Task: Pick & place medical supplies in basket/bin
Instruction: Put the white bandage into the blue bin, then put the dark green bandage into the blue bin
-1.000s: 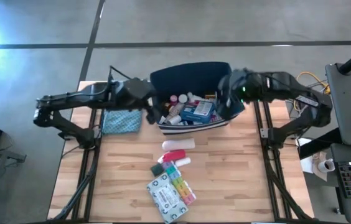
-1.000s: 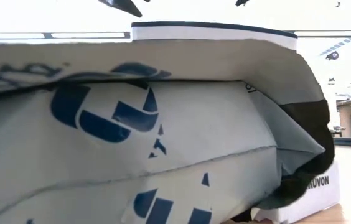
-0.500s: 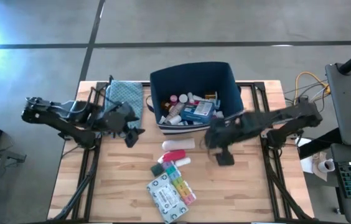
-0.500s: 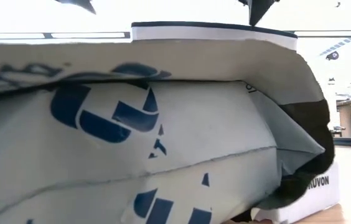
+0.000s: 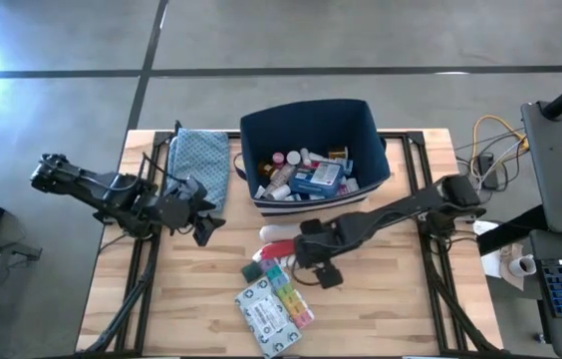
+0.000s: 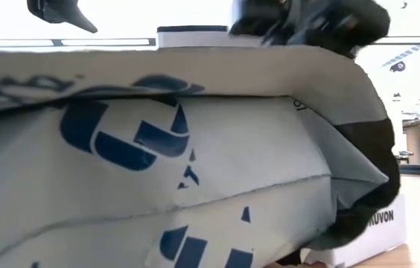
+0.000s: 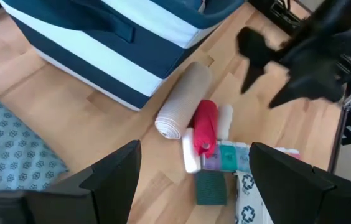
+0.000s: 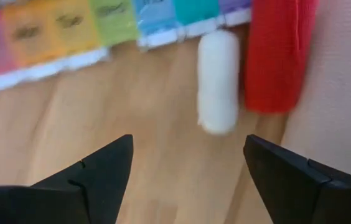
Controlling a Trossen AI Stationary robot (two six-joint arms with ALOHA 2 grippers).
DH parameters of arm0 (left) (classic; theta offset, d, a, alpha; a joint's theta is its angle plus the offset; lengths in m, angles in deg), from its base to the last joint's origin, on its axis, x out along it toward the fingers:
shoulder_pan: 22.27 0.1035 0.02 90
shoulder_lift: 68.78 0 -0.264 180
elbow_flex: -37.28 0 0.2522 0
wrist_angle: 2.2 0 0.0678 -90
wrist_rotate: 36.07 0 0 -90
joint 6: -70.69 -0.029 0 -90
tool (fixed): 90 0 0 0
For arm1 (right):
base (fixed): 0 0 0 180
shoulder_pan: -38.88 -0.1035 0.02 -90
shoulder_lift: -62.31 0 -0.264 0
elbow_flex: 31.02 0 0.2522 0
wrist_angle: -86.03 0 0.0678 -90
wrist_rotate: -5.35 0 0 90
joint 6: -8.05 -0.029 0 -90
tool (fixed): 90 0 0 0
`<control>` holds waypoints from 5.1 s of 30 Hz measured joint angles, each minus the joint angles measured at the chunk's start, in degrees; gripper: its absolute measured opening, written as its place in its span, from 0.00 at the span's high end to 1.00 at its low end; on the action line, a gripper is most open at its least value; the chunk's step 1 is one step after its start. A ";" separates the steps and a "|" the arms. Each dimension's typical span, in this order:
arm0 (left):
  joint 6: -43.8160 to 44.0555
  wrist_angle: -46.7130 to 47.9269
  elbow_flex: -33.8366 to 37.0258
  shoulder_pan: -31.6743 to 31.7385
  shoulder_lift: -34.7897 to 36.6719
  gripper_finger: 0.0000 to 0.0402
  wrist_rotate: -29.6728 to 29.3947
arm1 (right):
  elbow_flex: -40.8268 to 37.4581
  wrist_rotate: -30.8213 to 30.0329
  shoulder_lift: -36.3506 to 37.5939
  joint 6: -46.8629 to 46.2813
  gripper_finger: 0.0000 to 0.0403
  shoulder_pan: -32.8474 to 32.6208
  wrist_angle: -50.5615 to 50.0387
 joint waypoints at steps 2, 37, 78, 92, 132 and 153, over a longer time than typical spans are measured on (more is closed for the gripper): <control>0.00 0.06 -0.04 0.00 -0.03 0.31 0.00 | -0.33 -0.08 -1.99 -0.64 0.27 0.39 3.18; -0.09 0.55 4.17 0.02 -0.11 0.31 -0.50 | -0.83 -3.72 15.04 -18.81 0.89 2.73 0.93; 10.33 -28.06 17.26 -1.23 -20.37 0.31 16.31 | 2.28 -6.43 30.90 -27.26 0.32 28.53 0.81; 11.42 -17.85 -1.91 -2.19 -41.51 0.31 19.22 | 2.85 -5.80 33.13 -22.34 0.32 26.91 -15.67; 0.22 -0.28 -2.93 -2.11 -25.51 0.72 6.92 | 2.41 -10.71 35.36 -17.36 0.38 25.11 -11.02; -29.79 -5.66 -2.71 0.20 -42.09 0.31 8.52 | 1.27 -10.59 35.36 -24.42 0.38 25.09 -11.46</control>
